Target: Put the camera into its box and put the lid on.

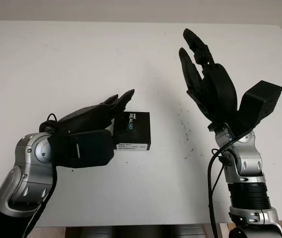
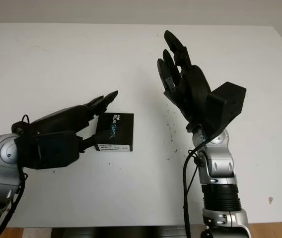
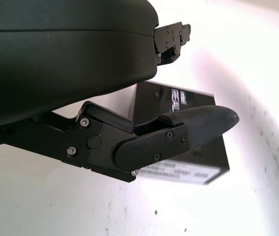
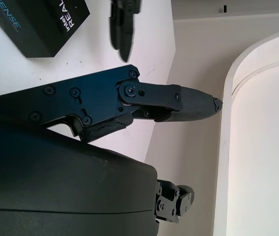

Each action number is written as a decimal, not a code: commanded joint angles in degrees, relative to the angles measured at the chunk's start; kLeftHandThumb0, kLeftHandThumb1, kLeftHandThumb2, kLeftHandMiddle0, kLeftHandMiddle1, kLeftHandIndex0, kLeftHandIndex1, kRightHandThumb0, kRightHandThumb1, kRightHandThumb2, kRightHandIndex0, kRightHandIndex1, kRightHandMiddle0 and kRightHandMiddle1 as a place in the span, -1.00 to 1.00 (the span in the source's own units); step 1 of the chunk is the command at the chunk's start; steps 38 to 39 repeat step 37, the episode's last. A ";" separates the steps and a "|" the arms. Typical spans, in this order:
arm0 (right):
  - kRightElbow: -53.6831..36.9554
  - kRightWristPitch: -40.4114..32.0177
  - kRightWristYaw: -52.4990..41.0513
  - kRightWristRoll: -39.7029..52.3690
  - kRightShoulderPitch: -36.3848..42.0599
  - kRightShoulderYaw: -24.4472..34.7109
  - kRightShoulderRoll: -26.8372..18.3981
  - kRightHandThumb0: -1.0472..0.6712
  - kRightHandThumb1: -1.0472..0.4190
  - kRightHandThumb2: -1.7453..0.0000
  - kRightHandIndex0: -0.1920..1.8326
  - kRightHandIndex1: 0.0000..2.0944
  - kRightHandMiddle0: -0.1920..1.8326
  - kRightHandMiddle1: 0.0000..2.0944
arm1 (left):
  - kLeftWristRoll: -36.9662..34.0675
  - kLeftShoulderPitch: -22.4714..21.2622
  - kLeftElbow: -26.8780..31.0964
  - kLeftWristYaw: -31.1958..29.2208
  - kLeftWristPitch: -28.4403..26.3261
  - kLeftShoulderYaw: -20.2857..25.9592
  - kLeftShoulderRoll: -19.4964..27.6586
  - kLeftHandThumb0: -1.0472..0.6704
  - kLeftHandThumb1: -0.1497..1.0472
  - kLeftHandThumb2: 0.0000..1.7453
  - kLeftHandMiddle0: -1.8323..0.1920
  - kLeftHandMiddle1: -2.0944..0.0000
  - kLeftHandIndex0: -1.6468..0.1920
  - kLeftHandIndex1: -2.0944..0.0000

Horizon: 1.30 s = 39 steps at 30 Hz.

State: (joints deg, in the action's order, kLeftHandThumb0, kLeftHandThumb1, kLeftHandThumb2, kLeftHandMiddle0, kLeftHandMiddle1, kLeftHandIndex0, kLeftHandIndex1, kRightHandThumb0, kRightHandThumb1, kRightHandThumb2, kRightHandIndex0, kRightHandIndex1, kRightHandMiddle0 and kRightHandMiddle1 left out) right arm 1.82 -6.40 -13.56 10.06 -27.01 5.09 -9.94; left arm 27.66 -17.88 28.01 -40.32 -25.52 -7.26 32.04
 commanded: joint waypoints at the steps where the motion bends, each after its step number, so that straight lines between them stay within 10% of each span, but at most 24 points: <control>1: -0.64 -0.07 -0.19 0.28 0.24 0.36 -0.47 -0.58 -1.00 0.47 -0.86 -0.95 -0.99 -0.62 | -2.36 0.83 1.59 2.41 0.11 3.26 -1.27 -0.76 1.00 -0.13 1.00 1.00 1.00 1.00; 8: 0.01 0.58 1.02 -0.47 0.07 0.44 -0.13 -0.57 -1.00 0.48 -0.87 -0.96 -1.00 -0.65 | -10.81 1.53 -1.07 13.59 4.76 11.80 -5.49 -0.71 1.00 -0.19 1.00 1.00 1.00 1.00; 9: -0.04 0.34 1.41 -0.40 0.03 0.46 0.12 -0.57 -1.00 0.48 -0.88 -0.96 -0.99 -0.67 | -11.62 1.17 -2.41 16.82 6.51 13.11 -6.95 -0.71 1.00 -0.20 0.96 0.71 1.00 1.00; 17: 2.71 2.18 2.36 -0.09 -0.21 0.36 1.41 -0.56 -1.00 0.42 -0.89 -0.96 -0.98 -0.75 | -24.44 -2.28 -15.19 30.40 15.26 20.34 -16.11 -0.73 1.00 -0.24 1.00 1.00 1.00 1.00; 26: 5.56 4.51 4.23 -2.78 0.52 -0.33 1.81 -0.59 -1.00 0.28 -0.99 -1.00 -1.00 -0.96 | -35.23 -5.59 -30.84 30.94 26.92 22.96 -18.60 -0.72 1.00 -0.25 1.00 1.00 1.00 1.00; 39: 9.00 4.95 4.63 -3.61 -0.04 -0.56 2.54 -0.57 -1.00 0.21 -1.00 -1.00 -1.00 -1.00 | -37.45 -7.99 -38.50 30.60 31.30 22.05 -18.21 -0.72 1.00 -0.29 1.00 1.00 1.00 1.00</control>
